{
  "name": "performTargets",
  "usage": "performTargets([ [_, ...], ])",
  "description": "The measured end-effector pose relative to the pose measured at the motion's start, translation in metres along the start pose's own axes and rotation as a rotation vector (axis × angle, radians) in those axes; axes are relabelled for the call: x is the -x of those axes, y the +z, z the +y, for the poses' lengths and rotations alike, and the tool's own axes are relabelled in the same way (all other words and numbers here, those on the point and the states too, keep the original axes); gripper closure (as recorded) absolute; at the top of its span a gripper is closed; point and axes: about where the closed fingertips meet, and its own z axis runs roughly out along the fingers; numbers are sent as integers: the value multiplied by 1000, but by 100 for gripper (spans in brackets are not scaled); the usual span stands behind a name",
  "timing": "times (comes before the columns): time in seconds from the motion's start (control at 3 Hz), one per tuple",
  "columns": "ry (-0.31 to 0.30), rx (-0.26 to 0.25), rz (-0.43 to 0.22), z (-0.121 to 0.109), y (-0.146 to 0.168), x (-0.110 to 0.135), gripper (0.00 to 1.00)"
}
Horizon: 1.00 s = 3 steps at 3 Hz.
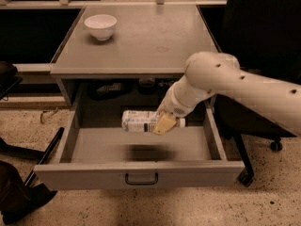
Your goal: Place blue plastic bottle into top drawer
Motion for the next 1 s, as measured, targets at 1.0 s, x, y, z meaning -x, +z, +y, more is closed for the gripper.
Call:
performTargets([
  [1.0, 48, 42, 6, 18, 67, -24, 100],
])
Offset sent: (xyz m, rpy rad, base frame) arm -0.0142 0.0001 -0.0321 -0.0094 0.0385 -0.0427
